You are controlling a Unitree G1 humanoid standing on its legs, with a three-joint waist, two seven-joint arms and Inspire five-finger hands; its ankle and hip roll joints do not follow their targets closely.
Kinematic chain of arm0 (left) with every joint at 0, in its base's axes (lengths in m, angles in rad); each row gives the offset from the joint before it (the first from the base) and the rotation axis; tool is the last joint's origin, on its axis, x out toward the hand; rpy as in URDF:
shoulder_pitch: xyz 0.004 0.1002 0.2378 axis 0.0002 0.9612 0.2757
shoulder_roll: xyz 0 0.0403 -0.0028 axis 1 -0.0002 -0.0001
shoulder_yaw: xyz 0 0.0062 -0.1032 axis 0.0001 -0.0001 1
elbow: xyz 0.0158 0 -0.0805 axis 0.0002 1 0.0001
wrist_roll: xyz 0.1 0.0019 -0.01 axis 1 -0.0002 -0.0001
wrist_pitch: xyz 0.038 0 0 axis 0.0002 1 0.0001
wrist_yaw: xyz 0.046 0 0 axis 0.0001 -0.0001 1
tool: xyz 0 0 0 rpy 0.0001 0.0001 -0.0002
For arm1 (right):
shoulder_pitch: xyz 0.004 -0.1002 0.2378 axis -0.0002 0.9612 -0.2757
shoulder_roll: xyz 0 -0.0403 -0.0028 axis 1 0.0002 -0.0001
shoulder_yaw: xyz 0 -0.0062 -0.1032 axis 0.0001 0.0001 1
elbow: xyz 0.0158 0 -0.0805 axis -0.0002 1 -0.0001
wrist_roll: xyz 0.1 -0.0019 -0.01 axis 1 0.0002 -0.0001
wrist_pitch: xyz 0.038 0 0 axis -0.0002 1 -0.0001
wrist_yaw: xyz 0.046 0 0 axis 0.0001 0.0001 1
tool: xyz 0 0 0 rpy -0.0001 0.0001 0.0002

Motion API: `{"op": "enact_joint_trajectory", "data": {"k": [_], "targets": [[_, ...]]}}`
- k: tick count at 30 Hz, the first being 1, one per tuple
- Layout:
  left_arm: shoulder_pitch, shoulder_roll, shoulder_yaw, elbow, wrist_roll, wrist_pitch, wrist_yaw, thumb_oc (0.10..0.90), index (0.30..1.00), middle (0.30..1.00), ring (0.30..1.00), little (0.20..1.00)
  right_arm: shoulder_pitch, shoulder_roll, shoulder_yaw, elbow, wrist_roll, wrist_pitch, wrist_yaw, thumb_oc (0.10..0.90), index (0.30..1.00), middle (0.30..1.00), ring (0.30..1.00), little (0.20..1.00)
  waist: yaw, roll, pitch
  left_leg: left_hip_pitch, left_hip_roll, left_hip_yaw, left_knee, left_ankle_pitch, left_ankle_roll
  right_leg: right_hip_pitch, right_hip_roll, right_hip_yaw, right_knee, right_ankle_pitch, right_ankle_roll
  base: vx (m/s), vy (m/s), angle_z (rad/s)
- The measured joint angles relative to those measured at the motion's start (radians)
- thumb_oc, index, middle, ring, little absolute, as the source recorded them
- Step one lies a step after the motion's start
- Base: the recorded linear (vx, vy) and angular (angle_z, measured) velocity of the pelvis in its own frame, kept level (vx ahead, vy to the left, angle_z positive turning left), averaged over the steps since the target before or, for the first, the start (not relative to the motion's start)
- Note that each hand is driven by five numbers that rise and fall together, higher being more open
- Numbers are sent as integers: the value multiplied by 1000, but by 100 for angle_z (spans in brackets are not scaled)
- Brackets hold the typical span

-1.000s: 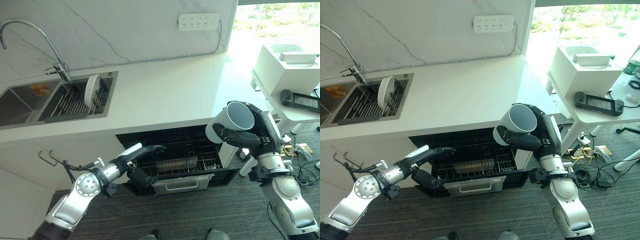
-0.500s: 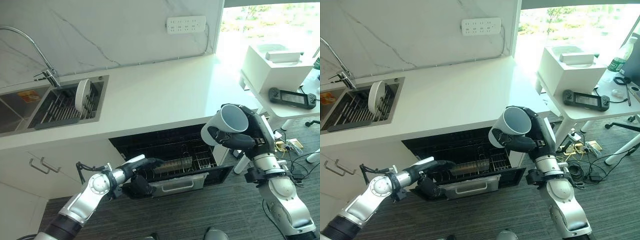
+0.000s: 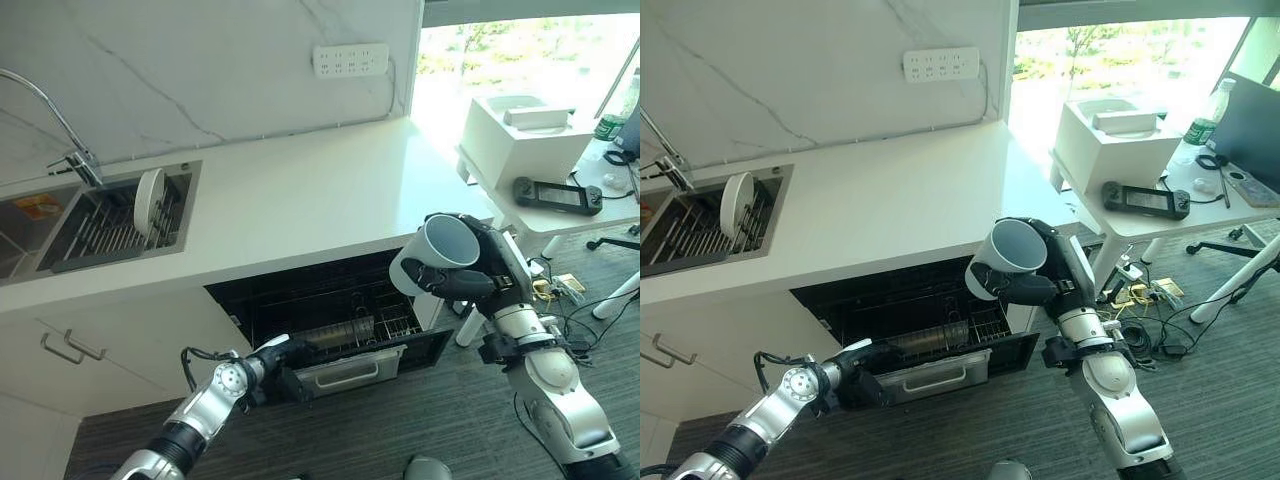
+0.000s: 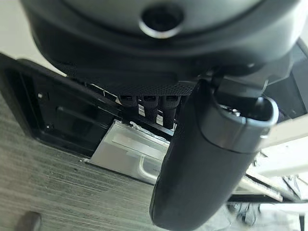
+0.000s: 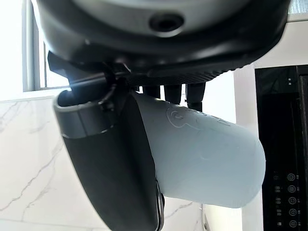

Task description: Place the dishes in the dishwasher.

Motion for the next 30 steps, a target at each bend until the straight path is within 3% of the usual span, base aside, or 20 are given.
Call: {"op": "enact_joint_trajectory", "data": {"k": [5, 9, 14, 17, 18, 25, 27, 30], "targets": [[-67, -20, -32, 111, 87, 27, -86, 800, 900, 900, 900, 900, 0, 9, 11, 0, 0, 23, 21, 400, 300, 300, 300, 300, -20, -6, -20, 15, 5, 6, 14, -10, -8, 17, 5, 13, -2, 0, -1, 35, 0, -6], [-118, -27, -88, 151, 223, 85, -265, 800, 900, 900, 900, 900, -3, 9, 28, -2, 0, 46, 21, 400, 300, 300, 300, 300, -44, -5, -54, 13, 5, 16, 22, -21, -7, 16, 5, 19, -5, -1, 1, 8, 21, -8], [-145, -46, -90, 134, 261, 186, -482, 800, 900, 900, 900, 900, -3, 9, 39, -2, 0, 84, 26, 400, 300, 300, 300, 300, -53, 9, -67, 11, 6, 29, 40, -38, -5, 16, 7, 35, -9, 1, 5, 6, 33, -7], [-143, -41, -170, 82, 271, 222, -701, 800, 900, 900, 900, 900, -3, 5, 39, -2, 0, 86, 39, 400, 300, 300, 300, 300, -54, 15, -68, 7, 4, 29, 39, -40, -3, 16, 5, 32, -12, 2, 6, 0, 22, 2], [-125, -46, -174, 46, 295, 227, -727, 800, 900, 900, 900, 900, -3, 4, 39, -2, 0, 87, 41, 400, 300, 300, 300, 300, -55, 17, -68, 5, 4, 29, 39, -40, -3, 15, 6, 30, -15, 2, 6, -10, 40, 3], [-144, -5, -203, -59, 347, 249, -829, 800, 900, 900, 900, 900, -13, -23, 50, -2, 0, 98, 44, 400, 300, 300, 300, 300, -61, 54, -67, 1, 3, 29, 31, -41, -2, 15, 5, 24, -20, 2, 6, -7, 12, 2], [-105, 29, -159, -114, 293, 254, -806, 800, 900, 900, 900, 900, -13, -40, 49, -2, 0, 107, 43, 400, 300, 300, 300, 300, -59, 67, -64, 1, 3, 28, 26, -40, -4, 15, 6, 16, -22, 2, 7, 0, 0, 0], [-40, 98, -106, -207, 129, 267, -714, 800, 900, 900, 900, 900, -10, -47, 43, -2, 0, 107, 43, 400, 300, 300, 300, 300, -41, 64, -57, 1, 3, 25, 19, -36, -6, 15, 5, 10, -23, 1, 8, -11, -10, 3]]}}
